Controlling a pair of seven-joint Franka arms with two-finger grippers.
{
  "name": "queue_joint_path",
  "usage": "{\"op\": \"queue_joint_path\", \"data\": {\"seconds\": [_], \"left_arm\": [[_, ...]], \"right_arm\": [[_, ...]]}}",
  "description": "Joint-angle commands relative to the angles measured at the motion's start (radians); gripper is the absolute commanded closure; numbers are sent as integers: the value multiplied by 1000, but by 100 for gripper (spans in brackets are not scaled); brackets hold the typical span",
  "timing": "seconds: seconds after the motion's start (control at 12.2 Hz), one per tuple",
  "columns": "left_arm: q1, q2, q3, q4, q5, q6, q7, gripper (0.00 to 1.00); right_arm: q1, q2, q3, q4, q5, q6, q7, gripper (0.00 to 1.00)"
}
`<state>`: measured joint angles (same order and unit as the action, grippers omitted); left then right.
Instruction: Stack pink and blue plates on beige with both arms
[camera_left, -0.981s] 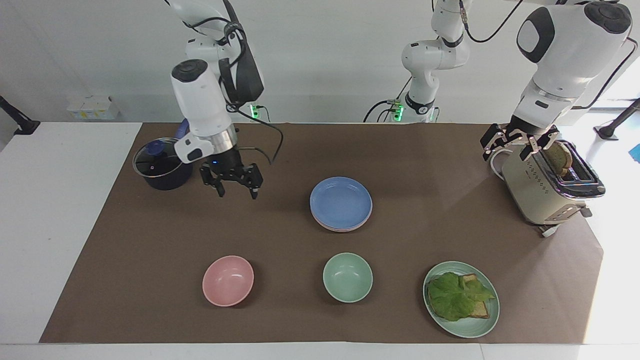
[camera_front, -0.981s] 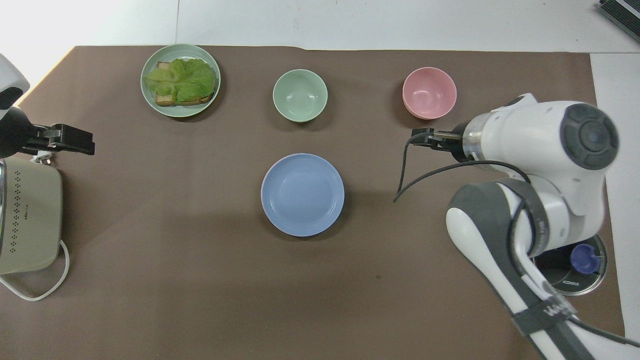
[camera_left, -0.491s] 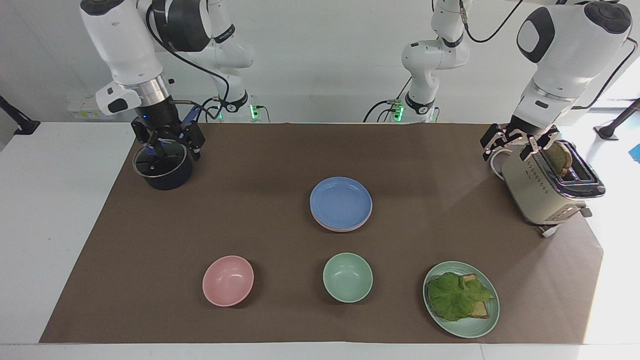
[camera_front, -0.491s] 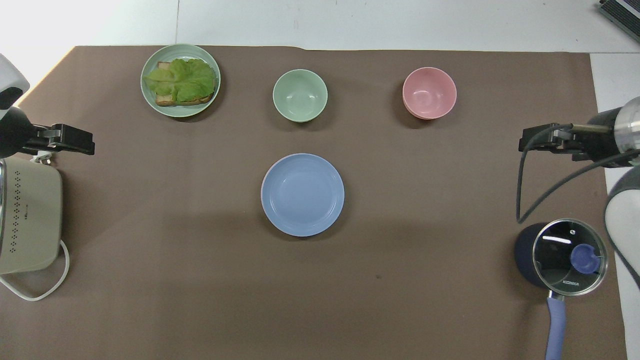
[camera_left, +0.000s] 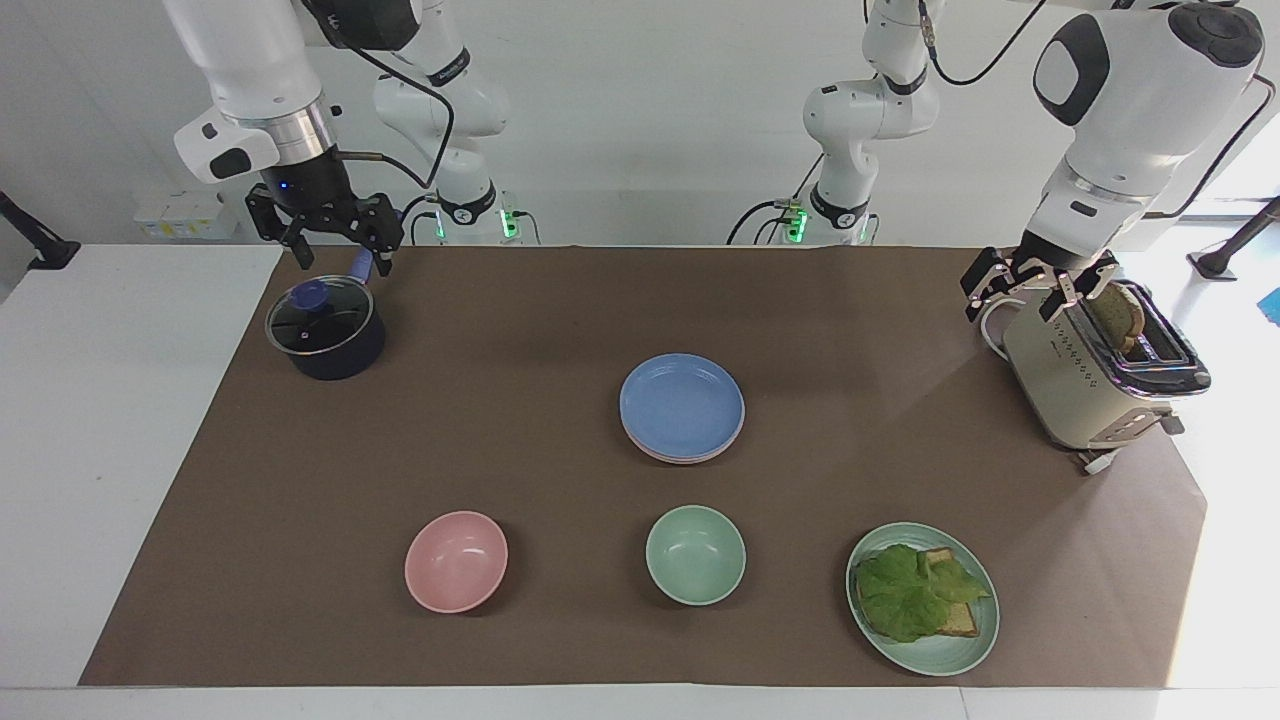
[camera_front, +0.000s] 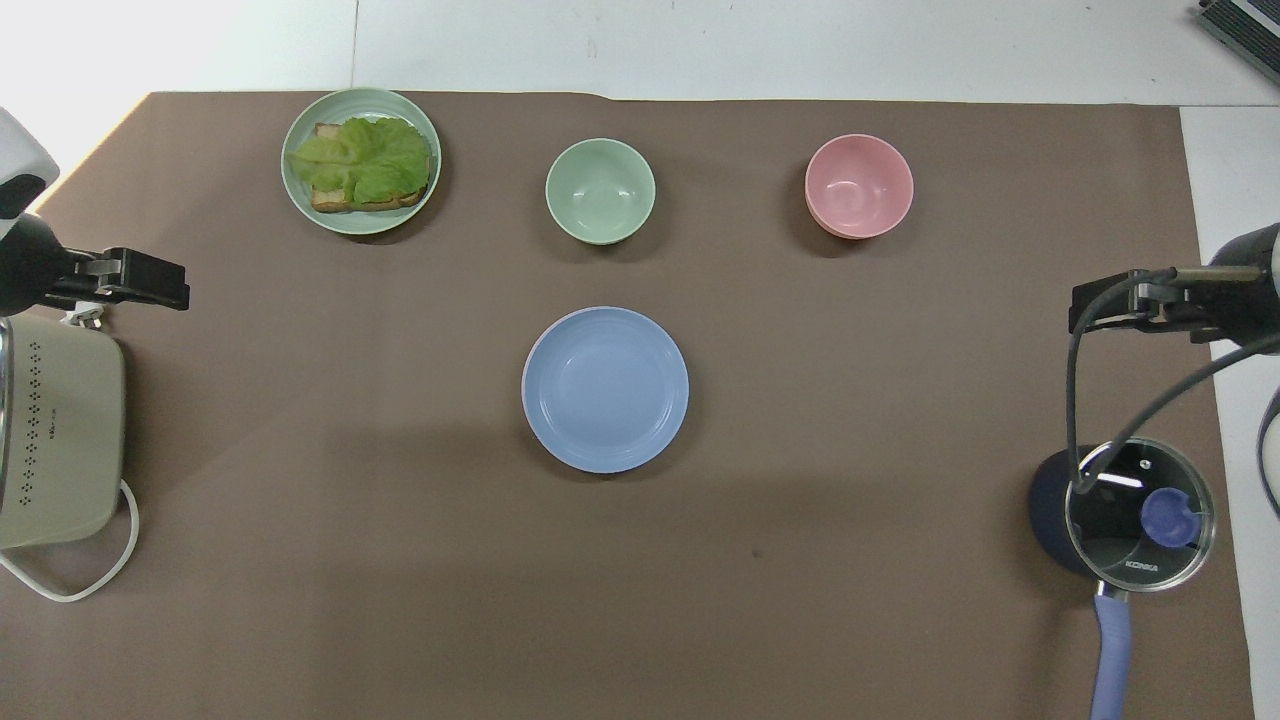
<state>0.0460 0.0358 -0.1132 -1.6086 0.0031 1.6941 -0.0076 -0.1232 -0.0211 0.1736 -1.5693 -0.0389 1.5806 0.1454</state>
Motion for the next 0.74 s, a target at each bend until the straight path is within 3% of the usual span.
{"op": "queue_joint_path", "data": {"seconds": [0.0, 0.65], "left_arm": [[-6, -2, 4, 4, 18, -14, 1, 0], [-6, -5, 4, 1, 17, -14, 1, 0]], "right_arm": [[-1, -6, 4, -8, -4, -19, -35, 0], [-7, -17, 3, -24, 31, -18, -35, 0]]}}
